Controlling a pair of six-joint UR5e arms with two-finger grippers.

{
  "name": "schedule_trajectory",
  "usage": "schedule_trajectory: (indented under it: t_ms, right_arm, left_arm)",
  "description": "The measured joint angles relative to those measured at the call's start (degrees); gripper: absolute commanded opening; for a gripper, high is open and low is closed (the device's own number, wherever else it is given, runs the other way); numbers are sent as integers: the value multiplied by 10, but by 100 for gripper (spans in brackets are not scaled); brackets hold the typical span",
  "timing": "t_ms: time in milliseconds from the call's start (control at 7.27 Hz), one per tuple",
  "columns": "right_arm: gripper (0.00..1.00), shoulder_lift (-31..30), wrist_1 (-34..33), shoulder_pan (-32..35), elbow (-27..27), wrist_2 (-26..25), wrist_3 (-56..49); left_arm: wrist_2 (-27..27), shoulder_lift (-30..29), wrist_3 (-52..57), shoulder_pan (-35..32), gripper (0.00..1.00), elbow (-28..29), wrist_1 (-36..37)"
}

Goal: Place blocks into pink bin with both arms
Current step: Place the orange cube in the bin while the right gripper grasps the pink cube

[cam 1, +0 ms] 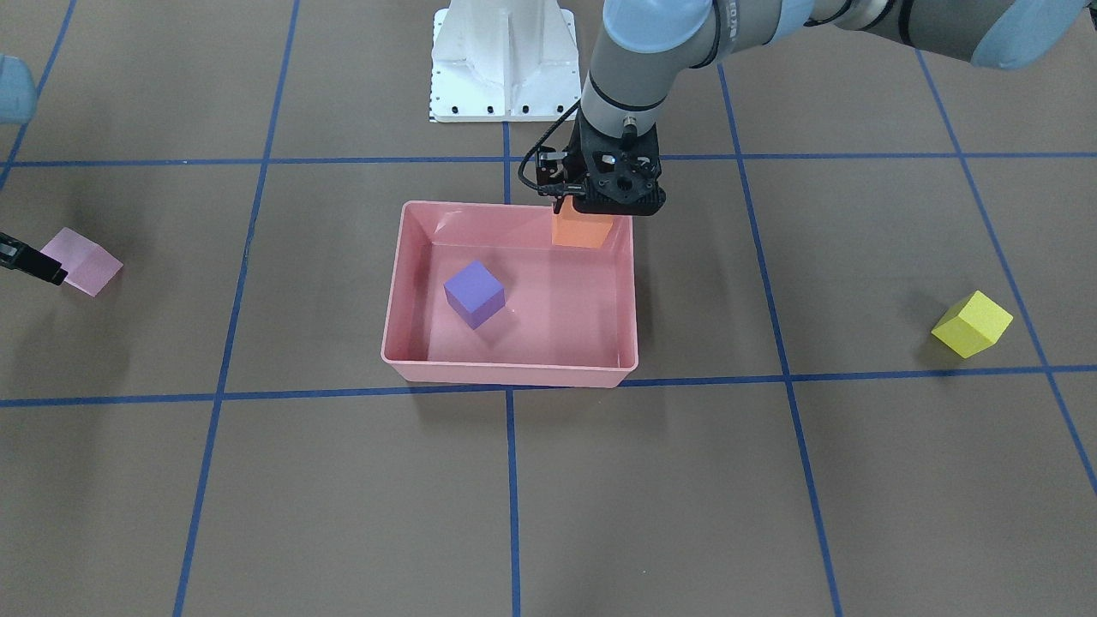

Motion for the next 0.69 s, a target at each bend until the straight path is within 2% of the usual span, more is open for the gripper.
schedule_trajectory:
  t_ms: [688]
  right_arm:
    - [100,-13,35,-35,-7,2,46]
  left_arm:
    - [23,-6,0,26,0,32,-4]
